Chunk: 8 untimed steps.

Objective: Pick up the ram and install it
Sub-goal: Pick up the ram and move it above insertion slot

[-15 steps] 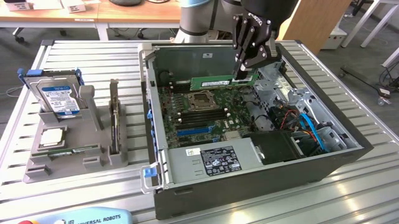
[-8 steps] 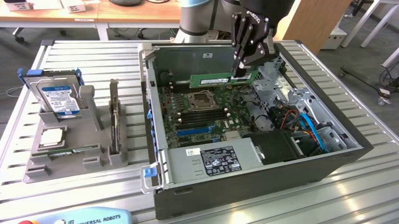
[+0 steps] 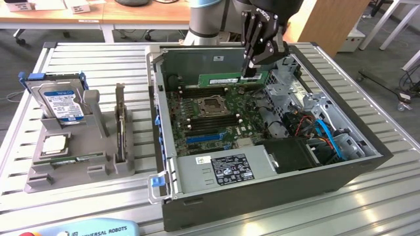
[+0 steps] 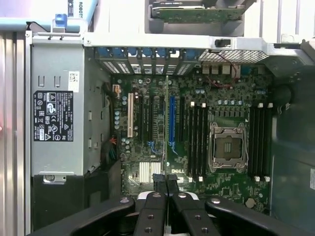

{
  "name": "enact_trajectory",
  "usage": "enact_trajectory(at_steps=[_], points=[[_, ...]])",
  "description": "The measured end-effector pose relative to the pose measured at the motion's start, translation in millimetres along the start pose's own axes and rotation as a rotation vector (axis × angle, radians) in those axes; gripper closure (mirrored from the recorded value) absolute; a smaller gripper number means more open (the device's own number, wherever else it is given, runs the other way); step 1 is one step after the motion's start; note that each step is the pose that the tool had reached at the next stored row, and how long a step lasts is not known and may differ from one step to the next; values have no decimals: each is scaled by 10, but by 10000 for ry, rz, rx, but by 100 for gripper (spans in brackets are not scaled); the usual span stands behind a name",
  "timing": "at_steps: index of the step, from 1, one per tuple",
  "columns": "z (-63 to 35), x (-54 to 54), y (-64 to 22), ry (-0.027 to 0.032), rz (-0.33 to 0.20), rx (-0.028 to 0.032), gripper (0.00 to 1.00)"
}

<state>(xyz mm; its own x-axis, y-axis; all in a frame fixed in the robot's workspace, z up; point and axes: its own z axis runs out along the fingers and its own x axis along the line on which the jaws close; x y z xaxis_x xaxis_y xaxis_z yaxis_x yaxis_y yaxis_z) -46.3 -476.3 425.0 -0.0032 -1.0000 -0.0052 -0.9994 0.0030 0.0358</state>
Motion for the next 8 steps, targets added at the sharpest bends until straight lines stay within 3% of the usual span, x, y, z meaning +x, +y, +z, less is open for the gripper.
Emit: enact_trajectory(at_steps=[8], points=[[14, -127, 0, -6, 176, 1, 88]])
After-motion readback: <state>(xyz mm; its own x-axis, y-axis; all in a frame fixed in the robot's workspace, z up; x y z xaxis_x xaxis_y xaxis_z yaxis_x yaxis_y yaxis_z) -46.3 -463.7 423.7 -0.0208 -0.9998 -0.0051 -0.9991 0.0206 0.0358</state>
